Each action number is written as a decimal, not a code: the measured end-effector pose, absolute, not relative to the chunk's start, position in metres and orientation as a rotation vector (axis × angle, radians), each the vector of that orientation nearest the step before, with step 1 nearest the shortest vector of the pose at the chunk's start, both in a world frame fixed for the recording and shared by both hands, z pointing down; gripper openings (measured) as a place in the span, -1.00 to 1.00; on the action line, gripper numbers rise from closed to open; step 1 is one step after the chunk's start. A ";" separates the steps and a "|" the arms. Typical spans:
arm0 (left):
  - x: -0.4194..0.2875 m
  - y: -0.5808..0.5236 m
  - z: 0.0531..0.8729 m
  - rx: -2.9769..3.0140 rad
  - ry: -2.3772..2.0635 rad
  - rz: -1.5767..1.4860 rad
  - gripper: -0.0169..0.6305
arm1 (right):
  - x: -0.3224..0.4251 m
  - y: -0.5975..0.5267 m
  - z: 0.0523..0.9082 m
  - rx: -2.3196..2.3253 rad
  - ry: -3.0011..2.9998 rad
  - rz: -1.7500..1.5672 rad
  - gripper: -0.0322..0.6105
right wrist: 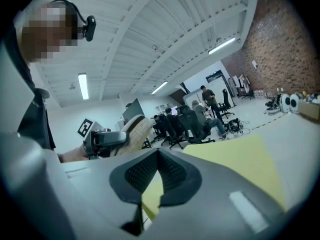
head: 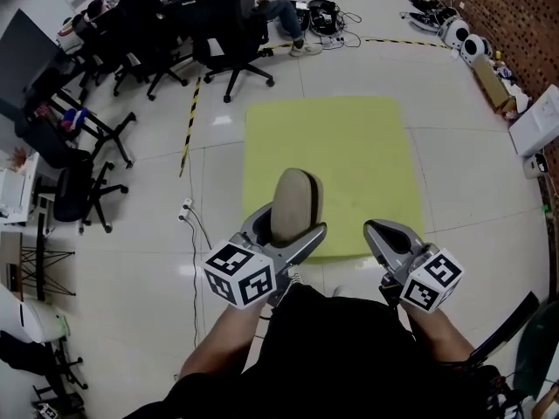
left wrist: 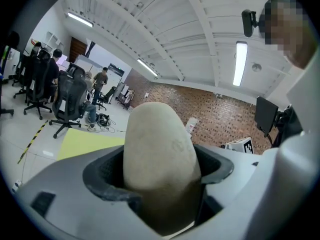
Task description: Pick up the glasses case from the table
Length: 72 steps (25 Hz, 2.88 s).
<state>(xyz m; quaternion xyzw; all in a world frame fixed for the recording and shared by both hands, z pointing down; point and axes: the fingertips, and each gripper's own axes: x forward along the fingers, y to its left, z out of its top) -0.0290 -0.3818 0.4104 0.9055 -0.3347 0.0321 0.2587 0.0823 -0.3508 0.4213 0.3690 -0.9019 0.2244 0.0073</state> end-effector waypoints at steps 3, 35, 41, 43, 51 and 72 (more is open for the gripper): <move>-0.005 -0.360 0.413 2.456 -0.896 0.110 0.32 | 0.100 -0.335 0.423 1.142 -2.833 0.726 -0.90; 0.019 -0.304 0.399 2.479 -0.956 0.165 0.32 | 0.104 -0.278 0.421 1.058 -2.887 0.623 -0.90; -0.012 -0.303 0.404 2.470 -0.928 0.176 0.32 | 0.082 -0.282 0.414 1.118 -2.875 0.596 -0.90; -0.022 -0.306 0.404 2.471 -0.923 0.171 0.32 | 0.074 -0.284 0.414 1.129 -2.866 0.589 -0.90; -0.045 -0.306 0.405 2.492 -0.886 0.170 0.32 | 0.044 -0.282 0.416 1.123 -2.827 0.575 -0.90; -0.052 -0.314 0.402 2.508 -0.840 0.146 0.32 | 0.032 -0.283 0.413 1.146 -2.800 0.550 -0.90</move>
